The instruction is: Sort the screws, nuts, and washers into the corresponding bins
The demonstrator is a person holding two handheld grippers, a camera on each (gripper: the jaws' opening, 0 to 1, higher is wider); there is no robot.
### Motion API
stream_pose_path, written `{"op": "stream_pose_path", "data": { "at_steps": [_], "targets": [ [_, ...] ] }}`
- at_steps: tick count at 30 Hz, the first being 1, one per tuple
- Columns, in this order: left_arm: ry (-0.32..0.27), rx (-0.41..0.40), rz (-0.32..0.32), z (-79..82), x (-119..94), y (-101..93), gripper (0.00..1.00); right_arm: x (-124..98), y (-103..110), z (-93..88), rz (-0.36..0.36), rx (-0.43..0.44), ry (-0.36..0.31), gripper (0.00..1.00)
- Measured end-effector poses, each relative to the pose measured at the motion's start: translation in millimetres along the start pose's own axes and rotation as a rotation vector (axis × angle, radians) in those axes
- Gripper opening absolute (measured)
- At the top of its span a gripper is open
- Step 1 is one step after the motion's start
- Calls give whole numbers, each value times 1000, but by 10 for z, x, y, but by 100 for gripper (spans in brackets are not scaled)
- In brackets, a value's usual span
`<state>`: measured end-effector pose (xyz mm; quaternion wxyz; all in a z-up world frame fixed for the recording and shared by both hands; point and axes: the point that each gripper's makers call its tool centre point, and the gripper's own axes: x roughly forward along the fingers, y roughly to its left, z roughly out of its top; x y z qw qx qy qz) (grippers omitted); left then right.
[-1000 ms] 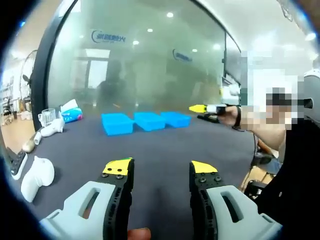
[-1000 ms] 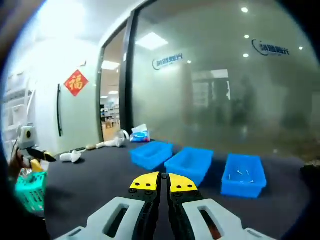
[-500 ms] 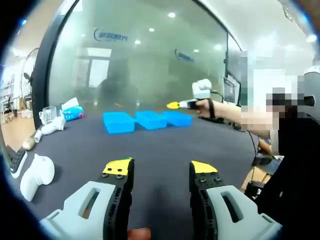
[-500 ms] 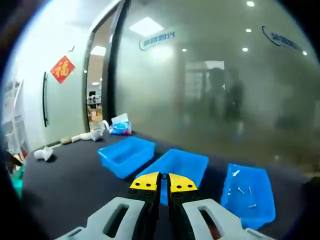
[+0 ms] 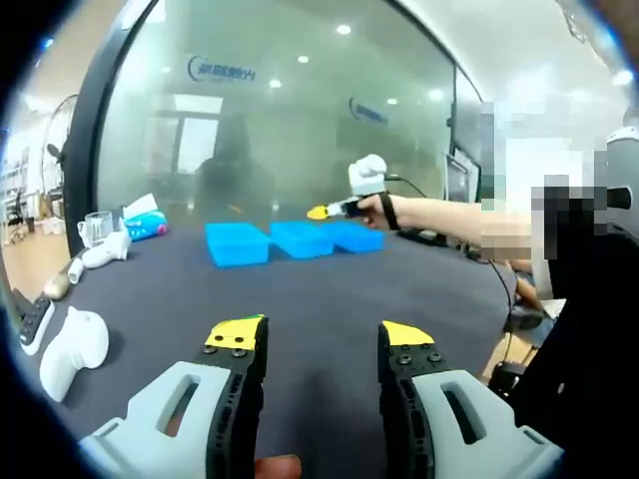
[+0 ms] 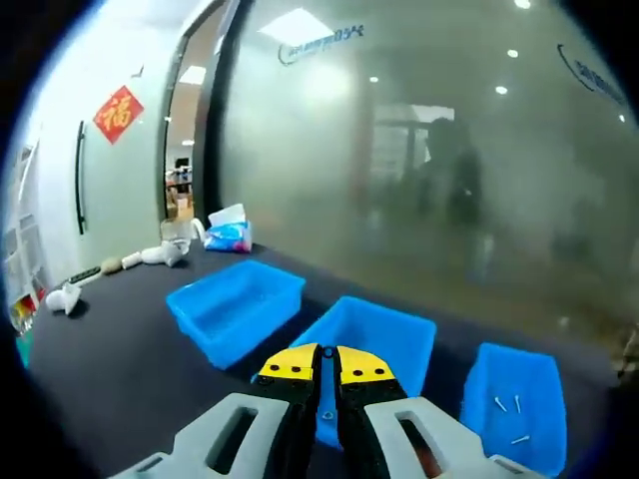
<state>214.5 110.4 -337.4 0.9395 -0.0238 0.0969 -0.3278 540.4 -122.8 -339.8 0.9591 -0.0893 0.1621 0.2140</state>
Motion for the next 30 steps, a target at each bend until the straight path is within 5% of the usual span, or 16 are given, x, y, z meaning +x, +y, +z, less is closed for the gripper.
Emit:
{"op": "stream_pose_path", "data": {
  "at_steps": [4, 8, 12, 21, 30],
  "targets": [
    [-3, 0, 1, 9, -8, 3, 43, 27, 20, -38, 4, -3, 14, 7],
    [-1, 1, 3, 4, -14, 12, 43, -15, 105, -82, 35, -7, 25, 24],
    [-5, -1, 8, 11, -15, 30, 43, -198, 185, -65, 46, -27, -11, 28],
    [-43, -10, 67, 85, -39, 180, 43, -892, 356, -53, 88, -13, -112, 31],
    [-41, -4, 76, 95, -51, 191, 44, -1980, 475, -324, 85, -2, -215, 42]
  ]
}}
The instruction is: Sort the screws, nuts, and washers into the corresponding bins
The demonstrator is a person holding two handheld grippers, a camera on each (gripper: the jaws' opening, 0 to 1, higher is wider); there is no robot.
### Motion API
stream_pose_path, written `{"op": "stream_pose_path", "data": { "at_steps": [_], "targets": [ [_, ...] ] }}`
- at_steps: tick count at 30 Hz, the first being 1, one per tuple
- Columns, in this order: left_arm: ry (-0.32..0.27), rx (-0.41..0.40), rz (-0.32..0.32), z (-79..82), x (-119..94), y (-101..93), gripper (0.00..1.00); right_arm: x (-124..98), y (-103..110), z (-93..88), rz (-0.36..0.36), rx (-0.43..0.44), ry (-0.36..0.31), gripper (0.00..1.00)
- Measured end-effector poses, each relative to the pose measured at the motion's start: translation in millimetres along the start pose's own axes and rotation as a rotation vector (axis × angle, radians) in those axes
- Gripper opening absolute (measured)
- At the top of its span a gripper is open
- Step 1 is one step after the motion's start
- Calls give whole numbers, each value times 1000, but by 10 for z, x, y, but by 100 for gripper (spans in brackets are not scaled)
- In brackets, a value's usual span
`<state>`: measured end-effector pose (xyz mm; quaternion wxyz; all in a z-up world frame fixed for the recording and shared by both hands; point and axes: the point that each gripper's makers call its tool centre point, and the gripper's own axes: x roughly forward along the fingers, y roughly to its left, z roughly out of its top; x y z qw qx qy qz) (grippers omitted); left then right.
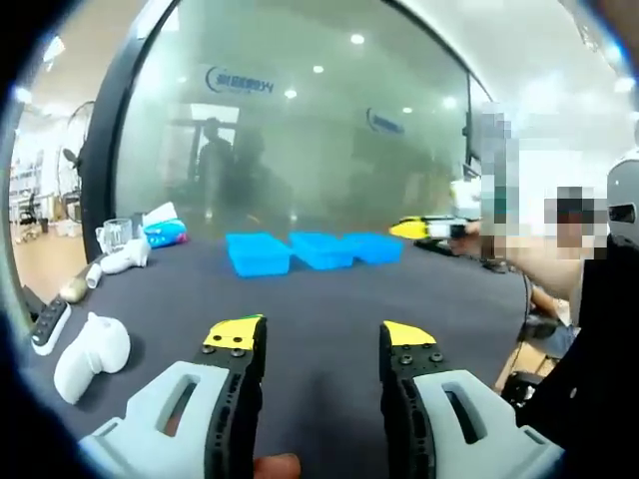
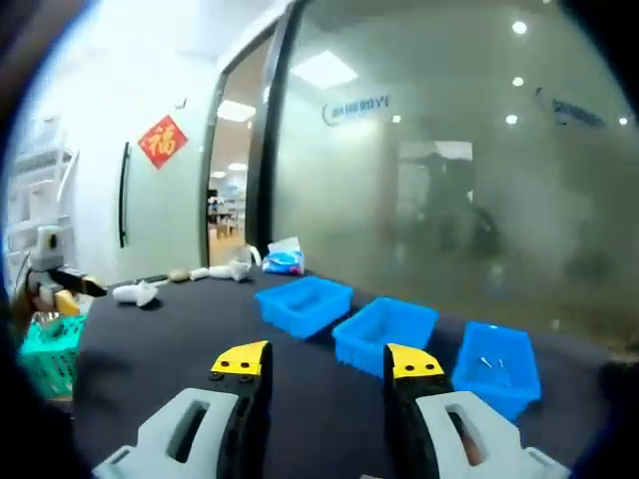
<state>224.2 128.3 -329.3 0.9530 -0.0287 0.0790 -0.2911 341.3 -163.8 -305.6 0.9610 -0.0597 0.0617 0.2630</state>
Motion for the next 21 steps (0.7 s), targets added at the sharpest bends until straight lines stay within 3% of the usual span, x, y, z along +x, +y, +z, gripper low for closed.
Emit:
{"op": "stream_pose_path", "data": {
  "at_steps": [4, 9, 16, 21],
  "targets": [
    [5, 11, -8, 7, 12, -57, 45, -467, -1, 22, -51, 21, -48, 42],
    [-6, 21, -5, 60, -3, -79, 47, -876, -8, 7, -95, 39, -91, 43],
    [-20, 40, -7, 152, -34, -109, 47, -1275, -65, -76, -136, 12, -108, 54],
    [-24, 47, -7, 162, -73, -129, 47, -1423, -117, -104, -163, 32, -120, 55]
  ]
}}
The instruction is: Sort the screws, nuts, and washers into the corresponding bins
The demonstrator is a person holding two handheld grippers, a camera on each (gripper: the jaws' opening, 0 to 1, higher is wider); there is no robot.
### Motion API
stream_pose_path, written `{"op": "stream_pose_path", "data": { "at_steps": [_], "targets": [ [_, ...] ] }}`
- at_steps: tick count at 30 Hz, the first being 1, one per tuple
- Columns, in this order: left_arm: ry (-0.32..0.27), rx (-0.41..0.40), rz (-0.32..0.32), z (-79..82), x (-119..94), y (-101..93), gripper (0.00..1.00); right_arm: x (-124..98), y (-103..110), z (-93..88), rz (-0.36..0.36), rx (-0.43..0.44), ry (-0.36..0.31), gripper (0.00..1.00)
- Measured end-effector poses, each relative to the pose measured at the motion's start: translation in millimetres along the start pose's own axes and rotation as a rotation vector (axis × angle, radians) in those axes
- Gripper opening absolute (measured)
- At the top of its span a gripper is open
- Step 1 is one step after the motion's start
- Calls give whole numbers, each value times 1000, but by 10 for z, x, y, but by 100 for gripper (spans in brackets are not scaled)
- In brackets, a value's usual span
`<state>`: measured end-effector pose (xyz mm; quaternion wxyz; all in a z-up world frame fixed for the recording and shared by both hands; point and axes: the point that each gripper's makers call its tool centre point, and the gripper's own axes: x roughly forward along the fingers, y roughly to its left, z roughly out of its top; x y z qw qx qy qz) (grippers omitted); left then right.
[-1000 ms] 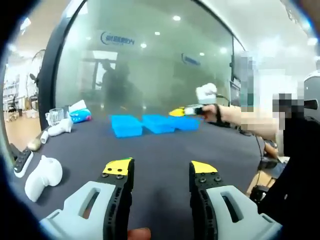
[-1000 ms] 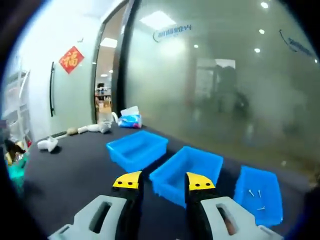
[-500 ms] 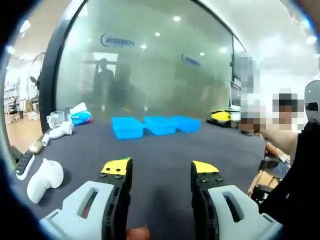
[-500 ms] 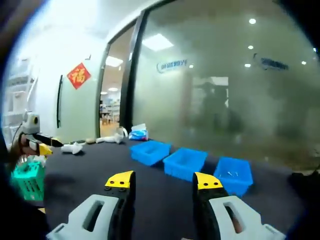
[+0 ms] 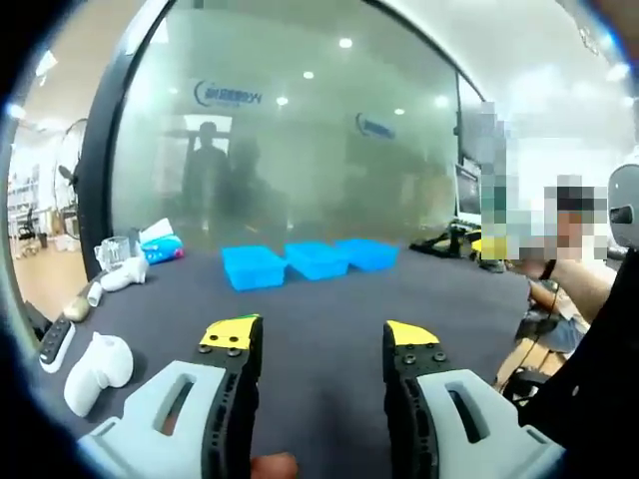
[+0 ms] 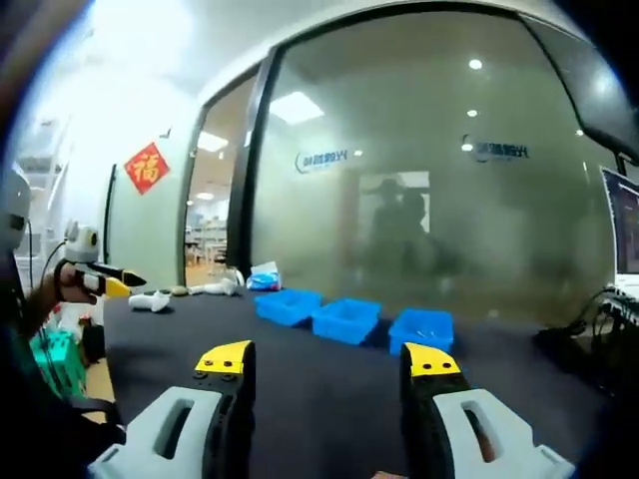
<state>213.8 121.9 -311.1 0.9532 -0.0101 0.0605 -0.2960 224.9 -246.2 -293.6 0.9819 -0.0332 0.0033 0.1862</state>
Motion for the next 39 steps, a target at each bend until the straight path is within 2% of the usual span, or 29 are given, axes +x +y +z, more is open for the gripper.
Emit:
{"op": "stream_pose_path", "data": {
  "at_steps": [13, 39],
  "targets": [
    [-17, 0, 15, 26, -54, 45, 47, -172, -11, -167, -36, 34, 11, 54],
    [-25, 1, 16, 32, -67, 34, 47, -228, 4, -185, -45, 51, 11, 54]
  ]
}}
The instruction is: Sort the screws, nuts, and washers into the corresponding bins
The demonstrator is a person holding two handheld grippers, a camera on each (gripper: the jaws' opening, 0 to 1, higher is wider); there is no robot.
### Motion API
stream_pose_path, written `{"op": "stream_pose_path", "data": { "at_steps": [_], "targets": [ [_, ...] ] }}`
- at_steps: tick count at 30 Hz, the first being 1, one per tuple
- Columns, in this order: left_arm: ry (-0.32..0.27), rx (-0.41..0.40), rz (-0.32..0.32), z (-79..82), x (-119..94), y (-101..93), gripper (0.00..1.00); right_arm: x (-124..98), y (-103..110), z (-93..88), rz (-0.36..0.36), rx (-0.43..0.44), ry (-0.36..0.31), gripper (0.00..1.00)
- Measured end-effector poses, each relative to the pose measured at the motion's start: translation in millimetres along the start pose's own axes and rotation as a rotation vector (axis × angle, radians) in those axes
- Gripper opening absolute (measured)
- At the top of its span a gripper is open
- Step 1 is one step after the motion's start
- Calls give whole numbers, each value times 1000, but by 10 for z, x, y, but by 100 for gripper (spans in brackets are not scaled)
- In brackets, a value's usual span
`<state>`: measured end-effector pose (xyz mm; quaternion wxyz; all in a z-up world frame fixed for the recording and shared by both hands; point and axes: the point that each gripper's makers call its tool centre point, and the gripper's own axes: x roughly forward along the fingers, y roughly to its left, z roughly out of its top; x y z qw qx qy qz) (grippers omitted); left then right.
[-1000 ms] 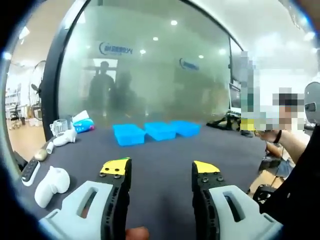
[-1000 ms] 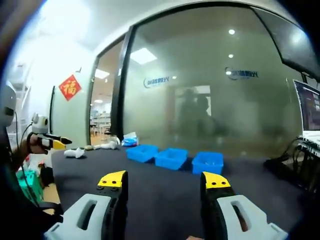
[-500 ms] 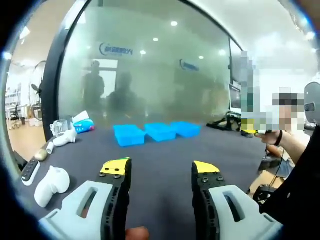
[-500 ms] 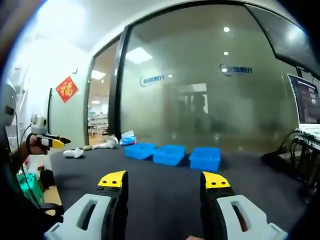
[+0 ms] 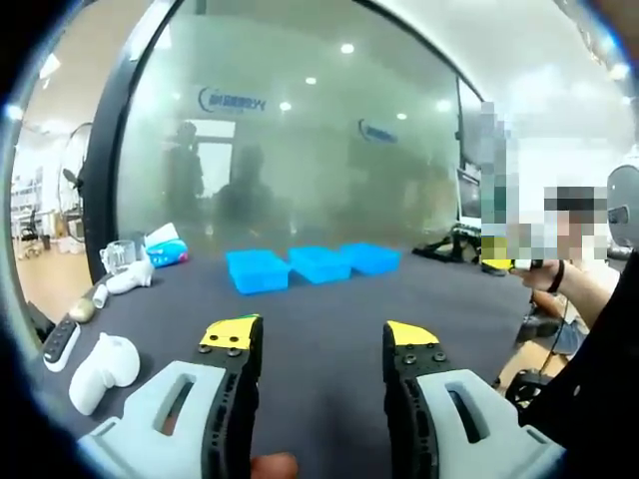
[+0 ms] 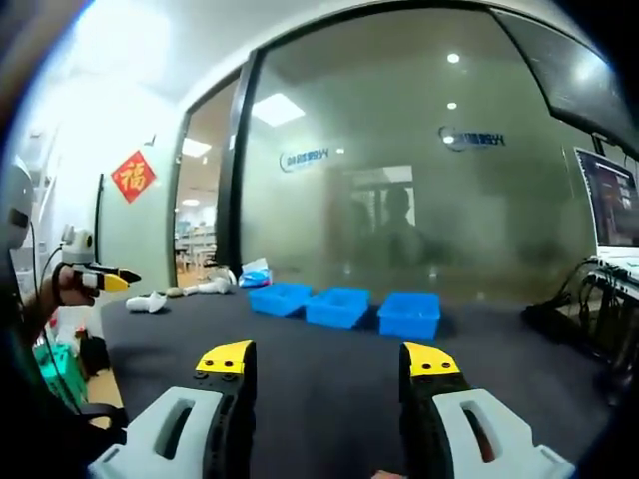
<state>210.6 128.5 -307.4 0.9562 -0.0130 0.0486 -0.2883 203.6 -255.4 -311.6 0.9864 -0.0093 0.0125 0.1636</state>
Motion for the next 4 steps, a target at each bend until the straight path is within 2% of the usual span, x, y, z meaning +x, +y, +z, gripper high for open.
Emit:
{"op": "stream_pose_path", "data": {
  "at_steps": [4],
  "targets": [
    [-3, 2, 1, 8, -7, 2, 47, -6, 2, -3, -1, 0, 1, 54]
  ]
}}
